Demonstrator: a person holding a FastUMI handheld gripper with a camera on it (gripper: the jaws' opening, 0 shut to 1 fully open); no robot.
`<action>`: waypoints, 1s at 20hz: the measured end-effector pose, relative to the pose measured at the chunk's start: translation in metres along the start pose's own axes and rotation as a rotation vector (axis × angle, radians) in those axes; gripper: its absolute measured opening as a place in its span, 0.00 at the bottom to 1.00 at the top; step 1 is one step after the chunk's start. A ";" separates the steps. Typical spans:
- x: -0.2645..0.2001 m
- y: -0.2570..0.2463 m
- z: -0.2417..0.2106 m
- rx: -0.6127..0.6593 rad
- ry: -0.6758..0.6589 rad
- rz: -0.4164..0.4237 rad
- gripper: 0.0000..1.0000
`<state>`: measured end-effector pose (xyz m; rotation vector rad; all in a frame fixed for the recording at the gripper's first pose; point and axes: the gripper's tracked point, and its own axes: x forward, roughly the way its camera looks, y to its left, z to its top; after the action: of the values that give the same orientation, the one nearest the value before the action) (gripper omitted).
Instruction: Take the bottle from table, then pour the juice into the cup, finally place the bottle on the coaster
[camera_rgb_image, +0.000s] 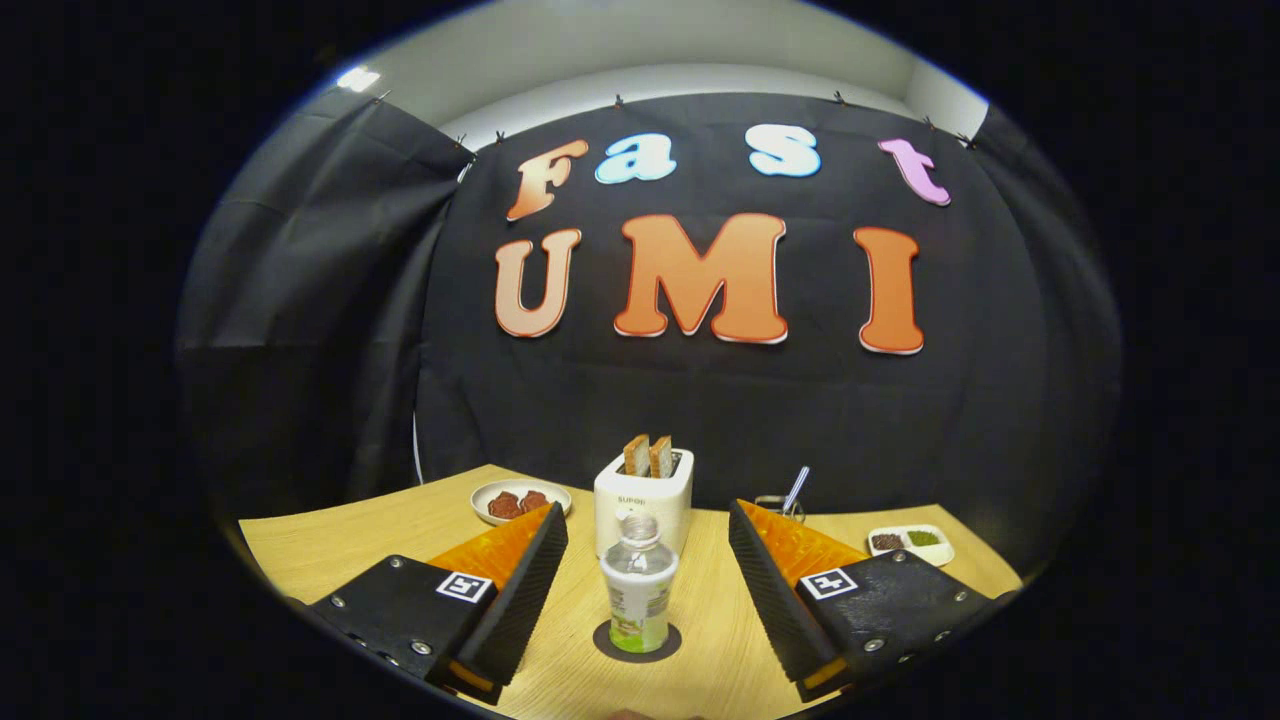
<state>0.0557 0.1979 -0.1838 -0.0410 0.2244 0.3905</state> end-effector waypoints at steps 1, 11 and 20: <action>-0.010 -0.006 0.015 -0.008 -0.024 -0.012 0.96; -0.093 -0.047 0.122 -0.016 -0.164 -0.108 0.97; -0.119 -0.077 0.129 0.009 -0.178 -0.183 0.98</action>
<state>0.0047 0.0929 -0.0319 -0.0178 0.0459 0.2088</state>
